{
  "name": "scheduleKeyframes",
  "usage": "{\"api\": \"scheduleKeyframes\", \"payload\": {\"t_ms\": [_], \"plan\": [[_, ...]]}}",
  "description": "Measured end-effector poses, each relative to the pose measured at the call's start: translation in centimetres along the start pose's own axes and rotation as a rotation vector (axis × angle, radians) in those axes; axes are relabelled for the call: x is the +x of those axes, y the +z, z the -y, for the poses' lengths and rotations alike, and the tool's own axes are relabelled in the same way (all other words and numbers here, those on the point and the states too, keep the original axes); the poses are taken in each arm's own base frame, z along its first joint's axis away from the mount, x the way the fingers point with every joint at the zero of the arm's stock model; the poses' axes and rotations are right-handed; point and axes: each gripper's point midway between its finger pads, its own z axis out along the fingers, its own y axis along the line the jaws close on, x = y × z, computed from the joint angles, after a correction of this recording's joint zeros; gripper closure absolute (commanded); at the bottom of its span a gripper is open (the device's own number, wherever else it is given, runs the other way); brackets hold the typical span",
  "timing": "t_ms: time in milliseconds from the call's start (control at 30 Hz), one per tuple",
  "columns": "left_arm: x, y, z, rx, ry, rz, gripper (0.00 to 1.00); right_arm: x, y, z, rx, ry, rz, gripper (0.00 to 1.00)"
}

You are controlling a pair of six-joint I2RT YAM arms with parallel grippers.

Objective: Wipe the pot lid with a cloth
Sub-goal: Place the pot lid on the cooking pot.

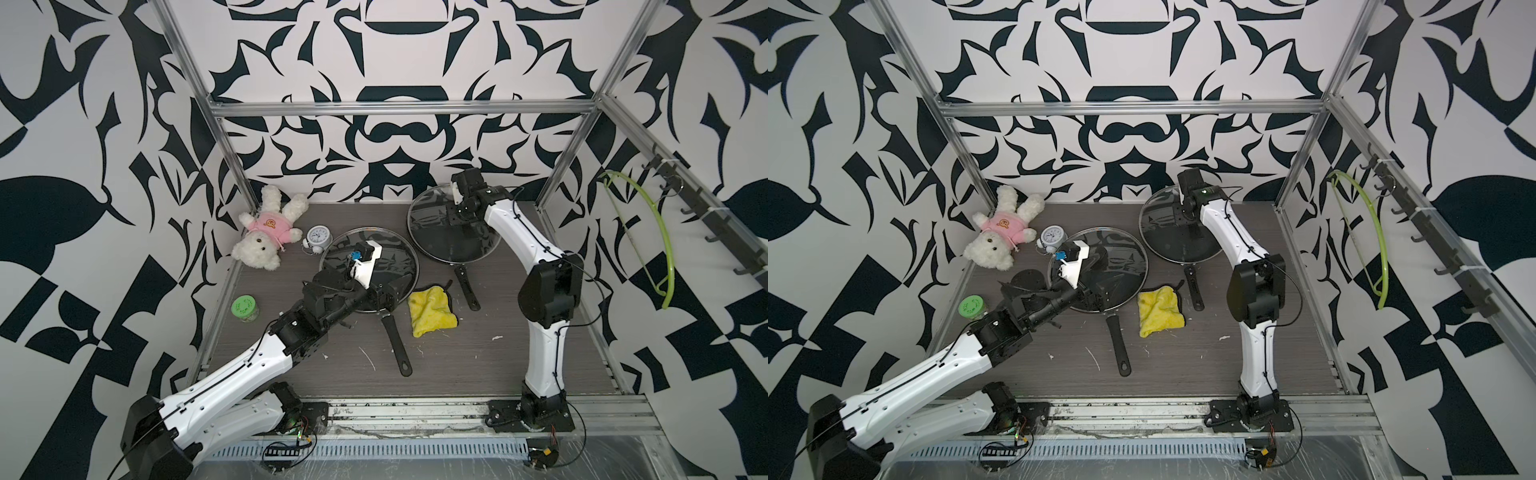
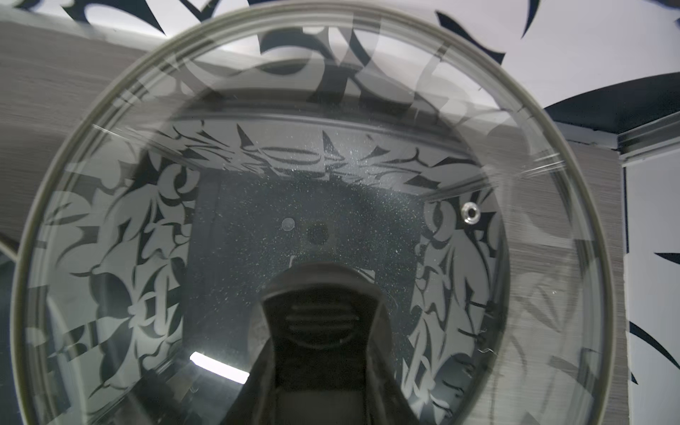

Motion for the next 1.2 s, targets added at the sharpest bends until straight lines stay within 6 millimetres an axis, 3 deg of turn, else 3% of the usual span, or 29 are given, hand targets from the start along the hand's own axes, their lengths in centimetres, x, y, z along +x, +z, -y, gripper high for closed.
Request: {"api": "scheduleKeyframes", "payload": {"t_ms": [367,1200], "plan": [[1.1,-0.9,-2.4,-0.059,0.005,-0.034,0.01,0.9,3.4,0.2,-0.021,0.006,-0.094,1.0],[1.5,-0.6,-2.7,-0.046,-0.002,-0.052,0.01,0.1,5.2,-0.3,-0.069,0.007,-0.11,1.0]]}}
